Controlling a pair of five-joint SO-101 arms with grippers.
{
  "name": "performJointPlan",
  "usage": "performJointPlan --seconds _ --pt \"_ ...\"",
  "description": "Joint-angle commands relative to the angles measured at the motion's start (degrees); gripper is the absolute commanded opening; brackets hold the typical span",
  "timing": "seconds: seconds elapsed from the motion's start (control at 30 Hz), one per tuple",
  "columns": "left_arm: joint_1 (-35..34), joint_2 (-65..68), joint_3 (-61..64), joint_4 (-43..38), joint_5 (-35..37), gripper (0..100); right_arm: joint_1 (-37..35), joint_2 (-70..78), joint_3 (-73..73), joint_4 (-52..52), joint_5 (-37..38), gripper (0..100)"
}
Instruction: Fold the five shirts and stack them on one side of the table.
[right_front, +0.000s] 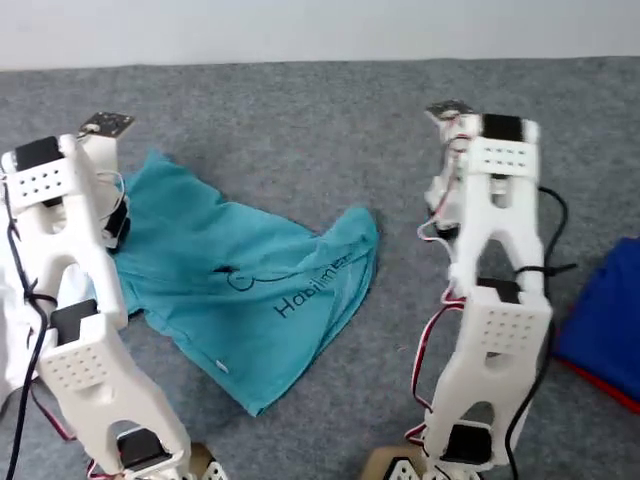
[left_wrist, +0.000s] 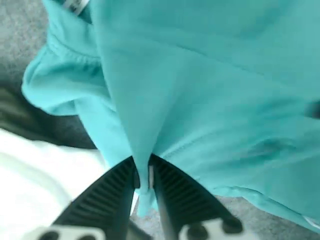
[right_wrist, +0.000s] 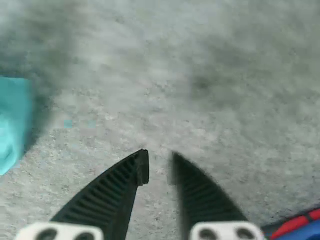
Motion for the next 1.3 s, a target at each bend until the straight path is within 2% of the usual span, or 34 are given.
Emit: performJointPlan --seconds 0.0,0.1,0.23,0.53,0.77,1.0,1.27 --pt "0.35 -0.62 -0.31 0.0 0.26 0 0.84 -1.36 -3.43 0.04 1.05 22.9" --pt "0.35 -0.62 -0.31 0.0 0.26 0 -1.19 -2.33 -3.43 1.1 1.14 25.7" --pt "0.44 -0.62 -0.31 -0.09 0.26 0 -7.34 -4.09 -3.43 3.21 1.05 25.7" --pt "0.44 -0.62 -0.31 -0.79 0.26 0 -19.91 -8.48 -3.52 0.48 1.32 25.6" --pt "0.44 -0.62 -0.31 -0.79 0.26 0 -20.97 -6.81 -3.52 -4.7 6.24 25.9" --pt "0.53 -0.53 -0.13 -1.67 0.18 0 -20.88 -3.12 -3.52 -8.4 6.24 34.2" --pt "0.53 -0.53 -0.13 -1.67 0.18 0 -23.34 -1.45 -3.52 -7.87 6.15 34.4"
